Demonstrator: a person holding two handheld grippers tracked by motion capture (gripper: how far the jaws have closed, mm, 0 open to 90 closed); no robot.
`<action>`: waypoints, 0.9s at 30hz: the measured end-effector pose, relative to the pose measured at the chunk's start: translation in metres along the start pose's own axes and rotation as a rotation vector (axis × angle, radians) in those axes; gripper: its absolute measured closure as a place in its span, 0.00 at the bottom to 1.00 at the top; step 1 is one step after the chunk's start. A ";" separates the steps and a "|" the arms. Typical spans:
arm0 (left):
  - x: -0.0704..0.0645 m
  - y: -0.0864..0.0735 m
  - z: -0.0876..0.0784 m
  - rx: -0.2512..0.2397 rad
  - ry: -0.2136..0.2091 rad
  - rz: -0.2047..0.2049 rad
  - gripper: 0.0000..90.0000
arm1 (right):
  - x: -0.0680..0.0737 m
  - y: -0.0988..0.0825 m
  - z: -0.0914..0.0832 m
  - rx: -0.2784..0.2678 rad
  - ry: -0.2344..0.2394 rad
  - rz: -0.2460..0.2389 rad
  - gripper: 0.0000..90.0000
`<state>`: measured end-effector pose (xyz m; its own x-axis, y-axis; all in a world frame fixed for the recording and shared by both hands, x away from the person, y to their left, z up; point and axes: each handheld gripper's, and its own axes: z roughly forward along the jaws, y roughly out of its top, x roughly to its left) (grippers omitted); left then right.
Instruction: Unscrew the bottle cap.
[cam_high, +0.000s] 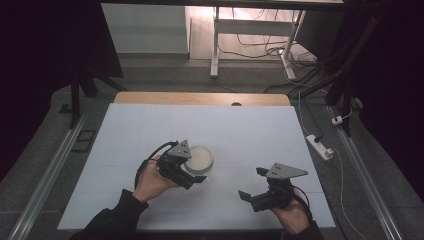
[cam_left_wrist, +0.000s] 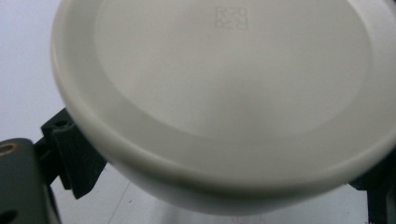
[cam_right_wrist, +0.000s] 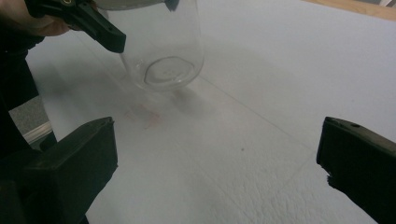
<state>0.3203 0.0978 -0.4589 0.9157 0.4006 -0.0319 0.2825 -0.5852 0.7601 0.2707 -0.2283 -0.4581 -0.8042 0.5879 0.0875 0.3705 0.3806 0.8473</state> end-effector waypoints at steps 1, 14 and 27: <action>0.000 0.000 0.000 -0.001 -0.002 0.003 0.08 | 0.001 0.002 0.001 -0.001 0.001 -0.005 0.00; -0.001 0.000 0.002 0.001 -0.023 0.022 0.08 | 0.012 0.029 0.022 0.008 0.018 -0.034 0.00; -0.004 0.002 0.006 0.006 -0.038 0.029 0.08 | 0.020 0.054 0.042 0.004 0.069 -0.046 0.00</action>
<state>0.3185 0.0906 -0.4609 0.9337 0.3565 -0.0339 0.2568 -0.6006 0.7572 0.2939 -0.1662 -0.4323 -0.8507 0.5188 0.0844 0.3336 0.4089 0.8494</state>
